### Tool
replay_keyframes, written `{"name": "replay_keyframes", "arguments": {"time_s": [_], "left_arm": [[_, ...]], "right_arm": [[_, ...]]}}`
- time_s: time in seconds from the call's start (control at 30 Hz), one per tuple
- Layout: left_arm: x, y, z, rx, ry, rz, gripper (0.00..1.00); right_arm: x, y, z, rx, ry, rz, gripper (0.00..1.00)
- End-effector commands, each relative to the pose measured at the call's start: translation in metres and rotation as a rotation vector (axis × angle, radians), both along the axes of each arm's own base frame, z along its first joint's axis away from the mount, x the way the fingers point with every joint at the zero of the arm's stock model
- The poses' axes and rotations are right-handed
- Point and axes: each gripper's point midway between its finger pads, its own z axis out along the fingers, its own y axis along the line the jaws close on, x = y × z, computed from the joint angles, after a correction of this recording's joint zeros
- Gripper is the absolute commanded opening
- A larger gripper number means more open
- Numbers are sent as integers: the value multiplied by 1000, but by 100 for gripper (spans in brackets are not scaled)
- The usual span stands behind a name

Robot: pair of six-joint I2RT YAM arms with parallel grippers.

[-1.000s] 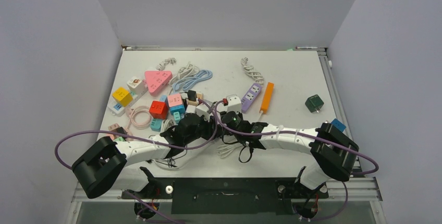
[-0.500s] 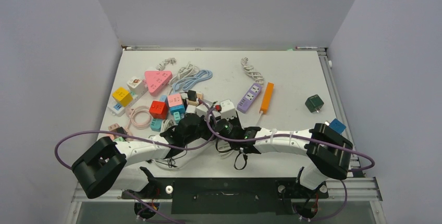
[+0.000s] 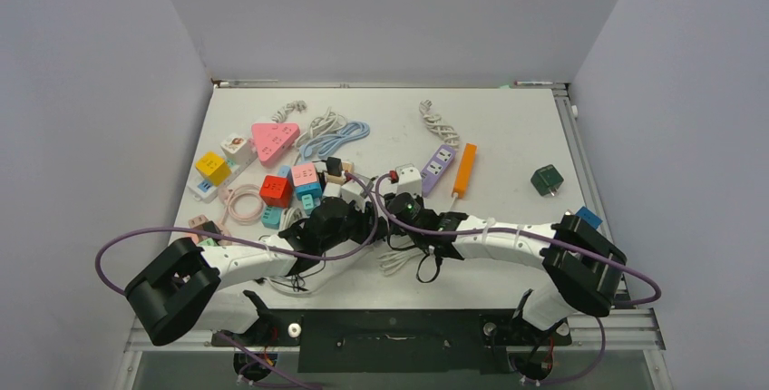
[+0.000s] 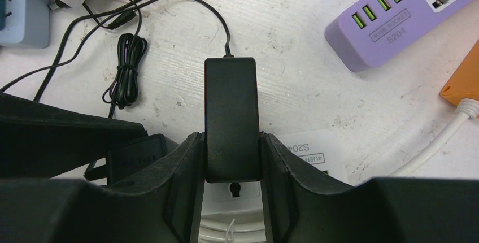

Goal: Pull the plug off the socket

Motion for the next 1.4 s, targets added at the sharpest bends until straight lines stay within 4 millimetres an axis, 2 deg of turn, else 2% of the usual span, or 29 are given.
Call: {"name": "replay_keyframes", "arguments": {"time_s": [0.0, 0.27, 0.47, 0.67, 1.0, 1.13, 1.37], "left_arm": [[-9, 46, -54, 225, 113, 93, 0], [-10, 46, -55, 230, 116, 94, 0], [-9, 45, -55, 228, 118, 94, 0], [-10, 47, -55, 230, 118, 96, 0], [-10, 46, -55, 230, 118, 95, 0], [-10, 46, -55, 230, 119, 95, 0], [-9, 46, -56, 234, 122, 95, 0]], "right_arm": [[19, 1, 36, 100, -98, -77, 5], [10, 11, 50, -40, -188, -68, 5], [5, 19, 50, -113, -221, -55, 5], [6, 19, 48, -66, -196, -53, 5], [22, 8, 37, 88, -76, -57, 5], [23, 6, 35, 69, -75, -59, 5], [17, 12, 47, -39, -153, -61, 5]]}}
